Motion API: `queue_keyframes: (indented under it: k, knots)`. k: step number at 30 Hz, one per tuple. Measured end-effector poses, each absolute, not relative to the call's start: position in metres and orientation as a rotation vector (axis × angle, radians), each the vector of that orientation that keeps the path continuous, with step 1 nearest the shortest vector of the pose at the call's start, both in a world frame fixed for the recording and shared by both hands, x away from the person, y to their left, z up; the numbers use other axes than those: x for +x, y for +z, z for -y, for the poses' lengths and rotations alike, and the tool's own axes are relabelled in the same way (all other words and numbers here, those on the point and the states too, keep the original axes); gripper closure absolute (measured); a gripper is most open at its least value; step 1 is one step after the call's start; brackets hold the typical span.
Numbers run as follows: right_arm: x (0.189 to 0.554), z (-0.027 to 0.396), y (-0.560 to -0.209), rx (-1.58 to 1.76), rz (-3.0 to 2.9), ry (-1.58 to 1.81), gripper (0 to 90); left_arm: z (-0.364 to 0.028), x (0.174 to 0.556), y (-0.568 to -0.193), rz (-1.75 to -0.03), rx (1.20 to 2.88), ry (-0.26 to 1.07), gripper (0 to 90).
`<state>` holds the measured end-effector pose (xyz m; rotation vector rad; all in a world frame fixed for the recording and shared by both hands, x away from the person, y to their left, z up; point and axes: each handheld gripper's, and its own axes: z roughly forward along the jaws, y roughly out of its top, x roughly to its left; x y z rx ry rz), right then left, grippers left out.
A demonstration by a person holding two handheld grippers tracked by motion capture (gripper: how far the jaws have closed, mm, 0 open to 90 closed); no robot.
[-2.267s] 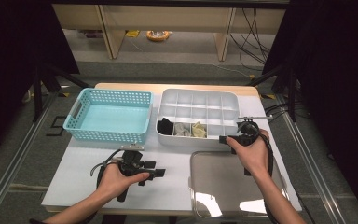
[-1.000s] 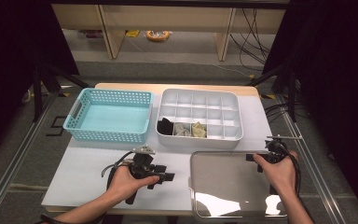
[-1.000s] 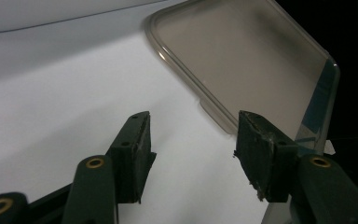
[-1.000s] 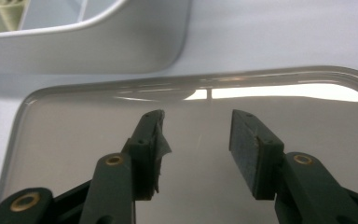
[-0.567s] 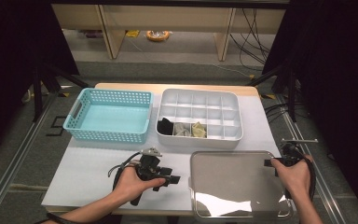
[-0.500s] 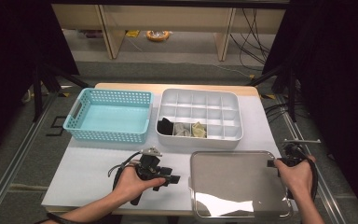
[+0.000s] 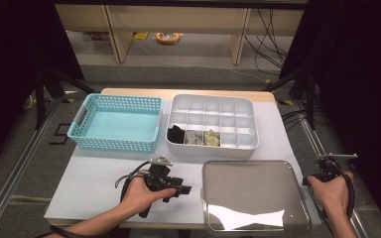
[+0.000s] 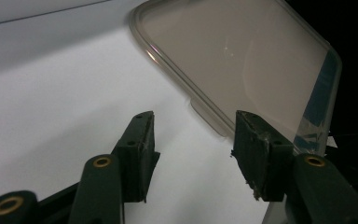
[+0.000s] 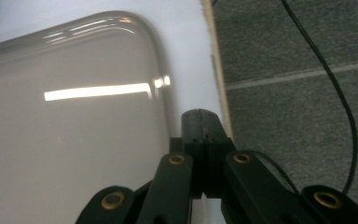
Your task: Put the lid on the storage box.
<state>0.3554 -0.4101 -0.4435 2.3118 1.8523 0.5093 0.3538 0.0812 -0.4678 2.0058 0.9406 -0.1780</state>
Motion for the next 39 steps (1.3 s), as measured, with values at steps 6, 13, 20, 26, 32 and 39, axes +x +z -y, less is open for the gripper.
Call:
queue_keyframes:
  k: [6, 13, 20, 26, 32, 39]
  knots:
    - [0.353, 0.409, -0.445, 2.383, -1.836, 0.448, 90.0, -0.081, 0.353, -0.467, -0.939, 2.008, -0.166, 47.9]
    - [0.352, 0.410, -0.446, 2.397, -1.848, 0.430, 90.0, -0.082, 0.354, -0.468, -0.944, 2.002, -0.157, 47.9]
    - [0.352, 0.413, -0.447, 2.402, -1.889, 0.457, 90.0, -0.083, 0.355, -0.469, -0.954, 2.002, -0.154, 47.5]
    - [0.351, 0.410, -0.446, 2.421, -1.873, 0.414, 90.0, -0.086, 0.356, -0.469, -0.961, 1.999, -0.159, 47.3]
    - [0.347, 0.409, -0.444, 2.459, -1.846, 0.403, 90.0, -0.090, 0.358, -0.469, -0.981, 1.998, -0.147, 47.3]
    - [0.349, 0.400, -0.443, 2.497, -1.868, 0.392, 90.0, -0.093, 0.357, -0.469, -0.997, 2.003, -0.136, 47.1]
